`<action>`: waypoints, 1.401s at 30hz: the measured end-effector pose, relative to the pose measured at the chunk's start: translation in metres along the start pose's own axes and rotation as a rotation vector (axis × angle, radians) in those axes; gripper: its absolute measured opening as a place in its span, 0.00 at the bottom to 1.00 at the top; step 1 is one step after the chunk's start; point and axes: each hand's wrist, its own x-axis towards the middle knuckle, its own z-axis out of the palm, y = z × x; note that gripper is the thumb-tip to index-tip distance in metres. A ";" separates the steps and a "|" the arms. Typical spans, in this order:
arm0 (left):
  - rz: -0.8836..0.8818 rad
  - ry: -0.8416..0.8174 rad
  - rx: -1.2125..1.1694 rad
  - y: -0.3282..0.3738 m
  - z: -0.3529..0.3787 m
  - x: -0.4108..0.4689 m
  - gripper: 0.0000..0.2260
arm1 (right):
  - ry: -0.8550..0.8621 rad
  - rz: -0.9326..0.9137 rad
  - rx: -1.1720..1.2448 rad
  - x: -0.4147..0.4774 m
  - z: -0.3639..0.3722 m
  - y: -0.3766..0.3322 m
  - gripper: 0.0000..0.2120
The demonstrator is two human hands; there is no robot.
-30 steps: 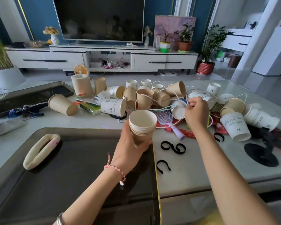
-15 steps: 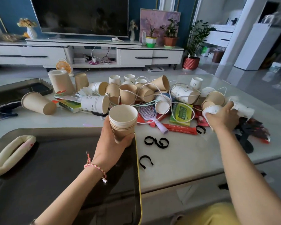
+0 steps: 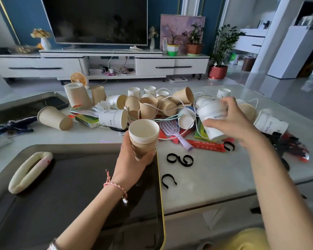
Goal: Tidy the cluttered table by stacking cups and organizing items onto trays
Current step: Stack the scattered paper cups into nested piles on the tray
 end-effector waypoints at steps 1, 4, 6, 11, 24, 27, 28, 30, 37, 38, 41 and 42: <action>-0.001 0.001 -0.002 0.001 -0.001 0.000 0.34 | 0.026 -0.123 0.184 -0.009 0.014 -0.020 0.30; -0.005 -0.011 -0.028 0.003 0.000 -0.001 0.33 | 0.113 -0.407 0.541 -0.035 0.062 -0.065 0.29; 0.002 -0.007 -0.035 0.004 -0.001 -0.001 0.33 | 0.130 -0.527 0.533 -0.047 0.089 -0.080 0.29; 0.023 -0.019 -0.056 0.007 -0.002 0.000 0.34 | 0.029 -0.563 0.180 -0.062 0.128 -0.073 0.25; 0.034 -0.015 -0.017 0.005 -0.001 0.000 0.36 | 0.148 -0.548 0.226 -0.015 0.123 -0.070 0.07; 0.047 -0.007 -0.005 0.002 -0.001 0.000 0.37 | -0.013 -0.439 0.060 0.028 0.127 -0.067 0.13; 0.056 -0.006 -0.004 0.002 -0.001 0.000 0.37 | -0.067 -0.429 -0.014 0.043 0.128 -0.066 0.15; 0.065 -0.002 -0.003 0.000 0.000 0.001 0.37 | -0.141 -0.422 -0.196 0.066 0.133 -0.065 0.20; 0.074 0.014 0.003 -0.002 0.001 0.001 0.36 | -0.228 -0.508 -0.552 0.085 0.141 -0.073 0.11; 0.079 0.015 0.003 -0.002 0.001 0.001 0.36 | -0.222 -0.521 -0.554 0.083 0.140 -0.073 0.10; 0.086 0.011 0.010 -0.003 0.001 0.000 0.35 | -0.176 -0.673 -0.604 0.071 0.136 -0.075 0.09; 0.088 0.011 0.012 -0.003 0.001 0.000 0.35 | -0.148 -0.776 -0.640 0.065 0.135 -0.078 0.09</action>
